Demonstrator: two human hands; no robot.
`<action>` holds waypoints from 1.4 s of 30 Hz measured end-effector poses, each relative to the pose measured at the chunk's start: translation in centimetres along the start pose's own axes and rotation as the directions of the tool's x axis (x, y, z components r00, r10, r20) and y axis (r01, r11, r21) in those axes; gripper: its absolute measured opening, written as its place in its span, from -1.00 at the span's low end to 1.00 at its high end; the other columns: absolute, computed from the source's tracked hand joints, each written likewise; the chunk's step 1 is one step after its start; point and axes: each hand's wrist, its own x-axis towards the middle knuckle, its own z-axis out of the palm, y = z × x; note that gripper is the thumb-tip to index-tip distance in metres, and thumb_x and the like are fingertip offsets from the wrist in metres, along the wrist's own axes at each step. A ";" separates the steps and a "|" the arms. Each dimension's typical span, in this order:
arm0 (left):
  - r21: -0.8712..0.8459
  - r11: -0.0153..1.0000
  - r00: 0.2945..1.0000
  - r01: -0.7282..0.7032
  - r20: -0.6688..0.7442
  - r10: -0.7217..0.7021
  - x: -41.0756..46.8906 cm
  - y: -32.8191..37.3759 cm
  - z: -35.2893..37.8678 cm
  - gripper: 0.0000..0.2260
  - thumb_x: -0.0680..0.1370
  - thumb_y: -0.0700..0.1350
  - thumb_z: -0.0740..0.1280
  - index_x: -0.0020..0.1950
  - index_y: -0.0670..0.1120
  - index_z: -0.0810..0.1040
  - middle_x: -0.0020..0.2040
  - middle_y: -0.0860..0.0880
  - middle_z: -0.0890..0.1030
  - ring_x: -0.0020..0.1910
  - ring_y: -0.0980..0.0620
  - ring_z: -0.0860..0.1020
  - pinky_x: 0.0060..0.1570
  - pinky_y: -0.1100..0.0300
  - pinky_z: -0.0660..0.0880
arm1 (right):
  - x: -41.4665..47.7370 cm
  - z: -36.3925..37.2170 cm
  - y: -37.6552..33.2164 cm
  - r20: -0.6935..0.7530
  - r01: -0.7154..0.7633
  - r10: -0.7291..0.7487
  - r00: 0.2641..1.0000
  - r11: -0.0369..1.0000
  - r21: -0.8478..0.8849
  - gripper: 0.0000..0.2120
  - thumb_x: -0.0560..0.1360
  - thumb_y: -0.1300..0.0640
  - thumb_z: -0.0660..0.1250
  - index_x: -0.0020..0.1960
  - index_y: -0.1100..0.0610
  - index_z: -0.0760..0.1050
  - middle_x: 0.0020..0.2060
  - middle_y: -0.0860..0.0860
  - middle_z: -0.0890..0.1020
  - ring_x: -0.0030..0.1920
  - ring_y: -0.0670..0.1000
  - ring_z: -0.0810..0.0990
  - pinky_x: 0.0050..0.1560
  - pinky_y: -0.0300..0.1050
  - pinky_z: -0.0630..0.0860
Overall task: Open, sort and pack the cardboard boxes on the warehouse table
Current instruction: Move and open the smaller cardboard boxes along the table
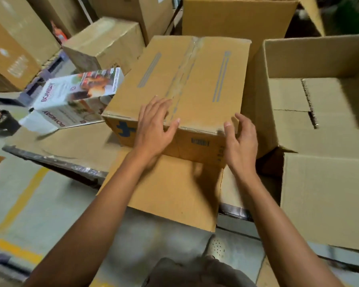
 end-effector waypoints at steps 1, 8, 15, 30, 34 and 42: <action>0.012 1.000 0.997 0.007 0.074 -0.008 1.0 0.0 0.1 -0.44 0.57 0.21 0.18 0.46 -0.10 0.41 0.47 -0.08 0.43 0.55 -0.10 0.23 0.46 -0.28 0.16 | 0.1 0.2 0.1 0.003 -0.061 0.061 0.998 0.995 0.073 -0.58 0.66 -0.10 0.13 0.45 0.05 0.39 0.35 0.00 0.50 0.29 -0.09 0.47 0.31 -0.15 0.39; 0.337 0.940 0.890 -0.040 0.439 -0.119 2.6 0.1 1.0 -0.02 0.32 0.62 -0.26 0.61 0.11 0.08 0.64 -0.09 0.03 0.60 -0.18 0.00 0.49 -0.33 -0.05 | -0.7 4.1 3.5 -0.093 -0.395 0.508 0.856 0.760 0.516 -0.50 0.62 -0.25 0.01 0.27 0.02 0.54 0.13 -0.05 0.63 0.18 -0.10 0.57 0.25 -0.10 0.51; 0.389 0.903 0.888 -0.182 0.460 -0.019 -0.1 -1.3 -1.2 0.04 0.29 0.66 -0.27 0.61 0.07 0.06 0.61 -0.15 0.11 0.57 -0.24 0.08 0.44 -0.37 0.08 | -4.6 7.0 2.8 -0.035 -0.525 0.701 0.713 0.566 0.636 -0.65 0.63 -0.08 0.10 -0.03 0.02 0.63 -0.04 0.01 0.68 0.01 0.00 0.60 0.11 -0.02 0.55; 0.237 0.954 0.921 -0.185 0.380 0.085 -0.4 -5.6 -7.0 0.07 0.26 0.66 -0.32 0.58 0.09 0.19 0.57 -0.10 0.24 0.53 -0.20 0.22 0.45 -0.26 0.18 | -8.8 6.5 -3.6 0.188 -0.652 0.680 0.708 0.529 0.543 -0.33 0.44 -0.43 0.28 0.22 0.12 0.59 0.10 0.17 0.63 0.06 0.13 0.59 -0.04 0.03 0.57; 0.149 0.978 0.937 -0.149 0.337 0.092 1.4 -5.4 -9.6 -0.02 0.34 0.62 -0.25 0.58 0.08 0.22 0.54 -0.09 0.32 0.47 -0.18 0.30 0.39 -0.15 0.27 | -8.0 5.5 -6.6 0.129 -0.571 0.593 0.795 0.659 0.490 -0.45 0.52 -0.39 0.22 -0.10 0.03 0.72 -0.18 0.09 0.73 -0.08 0.11 0.66 0.03 0.04 0.57; -0.290 0.956 0.956 0.040 0.289 0.048 5.2 -6.5 -14.3 -0.03 0.34 0.62 -0.18 0.58 0.09 0.26 0.53 -0.07 0.36 0.48 -0.15 0.33 0.42 -0.17 0.29 | -4.2 1.8 -17.1 -0.032 -0.377 0.405 0.914 0.875 0.304 -0.44 0.44 -0.36 0.35 0.16 0.08 0.61 0.00 0.06 0.72 0.00 0.08 0.67 0.06 0.06 0.53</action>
